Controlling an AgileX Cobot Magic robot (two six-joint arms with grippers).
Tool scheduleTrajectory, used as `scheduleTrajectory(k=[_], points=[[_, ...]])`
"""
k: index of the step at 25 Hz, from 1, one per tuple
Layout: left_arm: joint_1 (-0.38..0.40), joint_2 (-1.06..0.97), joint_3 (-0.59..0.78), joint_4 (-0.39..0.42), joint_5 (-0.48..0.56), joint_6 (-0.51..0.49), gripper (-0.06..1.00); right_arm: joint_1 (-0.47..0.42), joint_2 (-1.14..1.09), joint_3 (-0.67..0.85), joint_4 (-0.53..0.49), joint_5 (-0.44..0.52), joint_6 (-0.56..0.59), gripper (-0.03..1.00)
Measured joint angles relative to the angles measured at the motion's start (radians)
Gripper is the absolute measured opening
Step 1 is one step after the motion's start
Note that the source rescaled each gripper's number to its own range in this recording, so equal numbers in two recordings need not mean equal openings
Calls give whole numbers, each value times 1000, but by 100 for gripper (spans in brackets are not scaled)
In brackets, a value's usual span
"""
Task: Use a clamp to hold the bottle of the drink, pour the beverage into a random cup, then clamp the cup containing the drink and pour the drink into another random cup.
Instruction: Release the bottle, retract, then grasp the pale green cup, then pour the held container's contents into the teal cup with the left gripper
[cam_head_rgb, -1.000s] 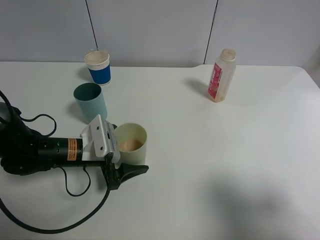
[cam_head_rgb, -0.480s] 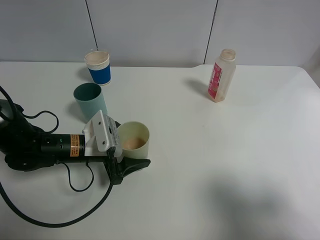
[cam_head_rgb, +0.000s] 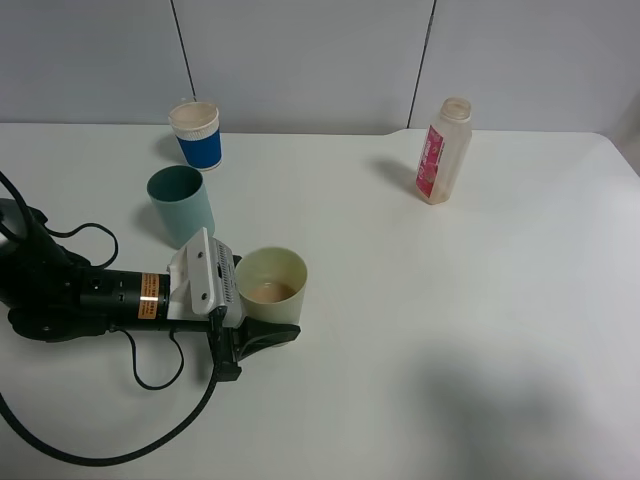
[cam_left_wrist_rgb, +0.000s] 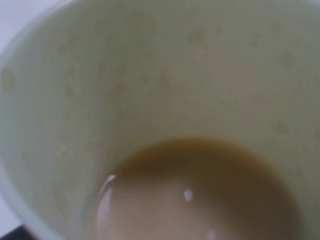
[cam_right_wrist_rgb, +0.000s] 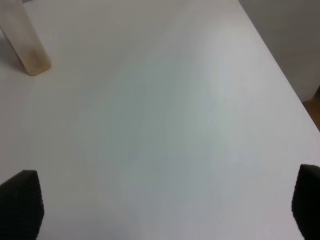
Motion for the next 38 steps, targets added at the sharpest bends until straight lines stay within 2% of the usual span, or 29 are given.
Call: scheduleTrajectory(k=[18,28,32,35,38], points=[[0,0,0,5,0,-8,1,0,0,0,0,0,0,99],[0,-19,7,-68,14,-43,1,0,0,0,0,0,0,99],[0,-65,33,-127,17,-43,1,0,0,0,0,0,0,99],[0,-98,91,-203,18,-44,1,0,0,0,0,0,0,99],[0,-114,115,-232,19,-44,1,0,0,0,0,0,0,99]])
